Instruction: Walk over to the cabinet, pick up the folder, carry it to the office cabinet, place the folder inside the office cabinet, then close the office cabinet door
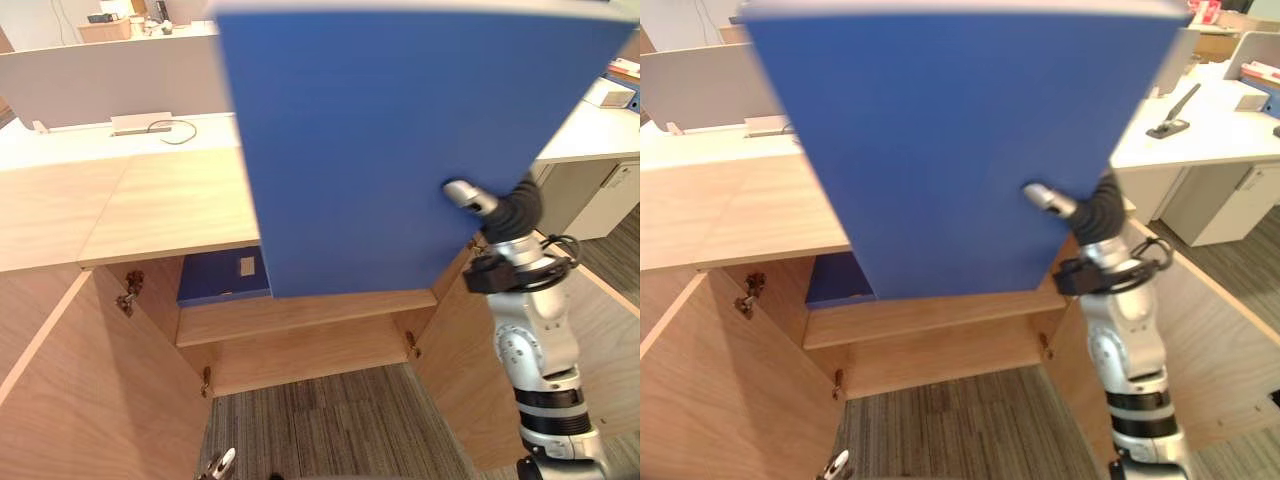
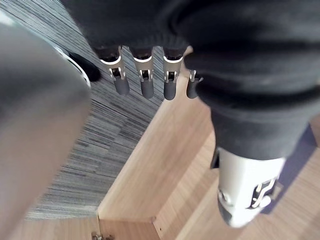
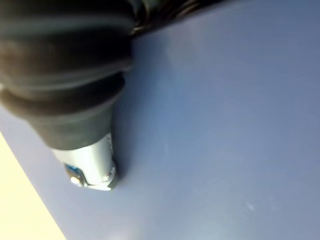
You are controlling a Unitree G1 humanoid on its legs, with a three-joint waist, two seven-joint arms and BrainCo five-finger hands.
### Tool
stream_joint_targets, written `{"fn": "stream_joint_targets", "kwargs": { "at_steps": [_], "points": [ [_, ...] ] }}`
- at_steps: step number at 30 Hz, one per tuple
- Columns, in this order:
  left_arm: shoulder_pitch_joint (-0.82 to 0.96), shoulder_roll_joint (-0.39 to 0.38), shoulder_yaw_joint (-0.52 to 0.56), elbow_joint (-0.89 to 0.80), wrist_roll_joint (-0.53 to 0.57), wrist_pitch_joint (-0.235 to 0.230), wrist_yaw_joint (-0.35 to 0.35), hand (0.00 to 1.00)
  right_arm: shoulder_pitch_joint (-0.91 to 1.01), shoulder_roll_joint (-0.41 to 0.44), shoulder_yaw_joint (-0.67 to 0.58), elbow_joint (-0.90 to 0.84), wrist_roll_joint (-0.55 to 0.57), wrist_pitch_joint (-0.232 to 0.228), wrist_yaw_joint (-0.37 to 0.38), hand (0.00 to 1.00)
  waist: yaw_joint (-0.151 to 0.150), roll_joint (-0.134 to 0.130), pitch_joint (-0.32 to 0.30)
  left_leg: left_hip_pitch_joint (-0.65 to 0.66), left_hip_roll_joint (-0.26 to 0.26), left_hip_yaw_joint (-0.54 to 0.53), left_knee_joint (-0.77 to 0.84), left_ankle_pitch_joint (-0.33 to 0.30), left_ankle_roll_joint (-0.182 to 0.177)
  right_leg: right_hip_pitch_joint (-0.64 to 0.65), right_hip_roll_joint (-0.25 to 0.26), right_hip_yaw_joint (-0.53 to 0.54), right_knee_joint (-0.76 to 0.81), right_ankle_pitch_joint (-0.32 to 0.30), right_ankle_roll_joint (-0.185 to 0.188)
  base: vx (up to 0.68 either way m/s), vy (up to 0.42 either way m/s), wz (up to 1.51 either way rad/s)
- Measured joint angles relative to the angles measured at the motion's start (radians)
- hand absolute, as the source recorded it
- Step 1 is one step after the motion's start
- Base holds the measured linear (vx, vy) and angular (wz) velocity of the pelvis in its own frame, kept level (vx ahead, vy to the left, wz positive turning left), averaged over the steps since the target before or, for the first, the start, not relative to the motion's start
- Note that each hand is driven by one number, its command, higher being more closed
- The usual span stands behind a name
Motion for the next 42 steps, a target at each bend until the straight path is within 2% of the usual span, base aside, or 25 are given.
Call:
{"fn": "stream_joint_targets", "kwargs": {
  "at_steps": [2, 5, 7, 10, 15, 17, 20, 23, 24, 27, 30, 31, 33, 34, 35, 36, 39, 40, 42],
  "points": [
    [-0.004, -0.008, 0.034, 0.058, 0.029, 0.000, 0.002, 0.00, 0.012, 0.017, 0.084, -0.005, -0.108, 0.000, 0.009, 1.00, 0.001, -0.003, -0.002, 0.004, 0.009, 0.002, 0.000, 0.000, -0.001, 0.003, 0.006, 0.003, -0.002, 0.002, -0.002, -0.04, -0.028, -0.06],
    [-0.003, -0.011, 0.055, 0.108, 0.069, -0.001, 0.003, 0.00, 0.040, 0.027, 0.225, 0.002, -0.201, 0.001, 0.038, 1.00, 0.007, -0.010, -0.005, 0.004, 0.015, 0.002, 0.000, 0.001, -0.005, 0.003, 0.011, 0.003, -0.004, 0.002, -0.004, -0.02, -0.015, -0.01],
    [-0.005, -0.011, 0.080, 0.143, 0.105, -0.003, 0.003, 0.00, 0.041, 0.021, 0.349, 0.017, -0.280, 0.002, 0.084, 1.00, 0.010, -0.012, -0.004, 0.005, 0.015, 0.000, 0.000, 0.001, -0.007, 0.007, 0.011, 0.002, -0.006, 0.003, -0.004, 0.00, 0.000, 0.00],
    [-0.007, -0.008, 0.106, 0.173, 0.126, -0.011, 0.002, 0.00, 0.044, 0.008, 0.452, 0.081, -0.333, -0.002, 0.127, 1.00, 0.022, -0.023, -0.001, 0.012, 0.010, -0.004, 0.000, -0.004, -0.013, 0.016, 0.009, -0.001, -0.007, 0.002, -0.004, -0.01, 0.014, 0.05],
    [-0.017, 0.006, 0.129, 0.223, 0.149, -0.013, 0.001, 0.00, 0.041, -0.049, 0.632, 0.354, -0.488, -0.026, 0.157, 1.00, 0.038, -0.037, 0.012, 0.013, 0.000, -0.020, 0.000, -0.008, -0.016, 0.025, 0.002, -0.010, -0.008, -0.004, 0.004, -0.02, 0.021, 0.09],
    [-0.023, 0.010, 0.128, 0.229, 0.171, -0.013, 0.001, 0.00, 0.038, -0.069, 0.713, 0.535, -0.610, -0.032, 0.169, 1.00, 0.046, -0.035, 0.032, 0.013, -0.004, -0.023, 0.000, -0.012, -0.014, 0.025, -0.003, -0.011, -0.007, -0.009, 0.010, -0.01, 0.032, 0.03],
    [-0.036, 0.010, 0.111, 0.229, 0.202, -0.014, 0.001, 0.00, 0.030, -0.070, 0.703, 0.729, -0.769, -0.034, 0.144, 1.00, 0.051, -0.024, 0.060, 0.012, -0.012, -0.025, 0.001, -0.014, -0.011, 0.024, -0.012, -0.013, -0.006, -0.013, 0.015, 0.00, 0.022, 0.01],
    [-0.045, 0.009, 0.100, 0.229, 0.222, -0.018, 0.005, 0.00, 0.042, -0.056, 0.652, 0.819, -0.872, -0.024, 0.134, 1.00, 0.052, -0.014, 0.065, 0.012, -0.025, -0.030, 0.005, -0.019, -0.007, 0.024, -0.022, -0.016, -0.001, -0.016, 0.022, 0.04, 0.041, 0.05],
    [-0.052, 0.008, 0.098, 0.229, 0.222, -0.021, 0.013, 0.00, 0.063, -0.042, 0.610, 0.833, -0.892, -0.005, 0.122, 1.00, 0.052, -0.011, 0.068, 0.012, -0.031, -0.036, 0.005, -0.021, -0.004, 0.025, -0.026, -0.020, -0.001, -0.018, 0.023, 0.07, 0.022, 0.12],
    [-0.055, -0.008, 0.081, 0.224, 0.222, -0.032, 0.032, 0.00, 0.120, 0.026, 0.454, 0.834, -0.882, 0.026, 0.072, 1.00, 0.050, 0.015, 0.082, 0.014, -0.053, -0.046, 0.015, -0.037, 0.017, 0.021, -0.051, -0.035, 0.033, -0.039, 0.043, 0.08, 0.038, 0.07],
    [-0.052, -0.027, 0.041, 0.218, 0.223, -0.032, 0.034, 0.00, 0.116, 0.079, 0.386, 0.839, -0.836, 0.049, 0.018, 1.00, 0.052, 0.053, 0.101, 0.017, -0.060, -0.025, 0.034, -0.058, 0.027, -0.030, -0.067, -0.035, 0.136, -0.062, 0.064, 0.03, 0.068, -0.22],
    [-0.052, -0.029, 0.032, 0.215, 0.223, -0.032, 0.034, 0.00, 0.109, 0.127, 0.373, 0.853, -0.777, 0.063, 0.002, 1.00, 0.057, 0.062, 0.108, 0.018, -0.056, -0.001, 0.047, -0.070, 0.032, -0.054, -0.069, -0.039, 0.173, -0.062, 0.063, 0.01, 0.066, -0.39],
    [-0.055, -0.027, 0.028, 0.207, 0.222, -0.030, 0.037, 0.00, 0.125, 0.192, 0.377, 0.859, -0.722, 0.069, -0.012, 1.00, 0.051, 0.058, 0.124, 0.019, -0.049, 0.017, 0.068, -0.092, 0.045, -0.077, -0.068, -0.042, 0.223, -0.062, 0.065, -0.02, 0.062, -0.39],
    [-0.060, -0.024, 0.019, 0.194, 0.222, -0.030, 0.042, 0.00, 0.135, 0.220, 0.381, 0.859, -0.693, 0.075, -0.013, 1.00, 0.044, 0.058, 0.156, 0.032, -0.040, 0.015, 0.075, -0.106, 0.059, -0.100, -0.068, -0.042, 0.295, -0.068, 0.070, -0.07, 0.047, -0.14],
    [-0.060, -0.018, 0.003, 0.178, 0.222, -0.030, 0.044, 0.00, 0.145, 0.234, 0.384, 0.859, -0.683, 0.083, -0.014, 1.00, 0.037, 0.055, 0.169, 0.038, -0.034, 0.005, 0.076, -0.114, 0.056, -0.116, -0.071, -0.049, 0.332, -0.089, 0.071, -0.08, 0.019, 0.09],
    [-0.060, -0.010, -0.010, 0.173, 0.222, -0.030, 0.045, 0.00, 0.151, 0.238, 0.384, 0.859, -0.679, 0.086, -0.015, 1.00, 0.033, 0.051, 0.172, 0.039, -0.034, -0.001, 0.076, -0.114, 0.055, -0.119, -0.073, -0.063, 0.325, -0.099, 0.064, -0.09, 0.003, 0.15],
    [-0.058, 0.023, -0.040, 0.146, 0.222, -0.029, 0.044, 0.00, 0.150, 0.238, 0.385, 0.859, -0.664, 0.104, -0.021, 1.00, 0.037, 0.014, 0.187, 0.051, -0.047, -0.022, 0.084, -0.127, 0.037, -0.147, -0.098, -0.126, 0.241, -0.085, 0.051, -0.07, -0.062, 0.31],
    [-0.057, 0.034, -0.049, 0.136, 0.222, -0.026, 0.045, 0.00, 0.151, 0.236, 0.385, 0.861, -0.656, 0.104, -0.025, 1.00, 0.036, -0.002, 0.186, 0.057, -0.056, -0.042, 0.087, -0.131, 0.027, -0.142, -0.104, -0.139, 0.239, -0.051, 0.024, 0.05, -0.127, 0.32],
    [-0.049, 0.025, -0.051, 0.118, 0.222, -0.024, 0.046, 0.00, 0.143, 0.225, 0.389, 0.861, -0.657, 0.105, -0.031, 1.00, 0.048, 0.006, 0.170, 0.052, -0.036, -0.054, 0.080, -0.133, 0.011, -0.142, -0.083, -0.152, 0.217, -0.062, 0.013, 0.12, -0.142, 0.11]
  ]
}}
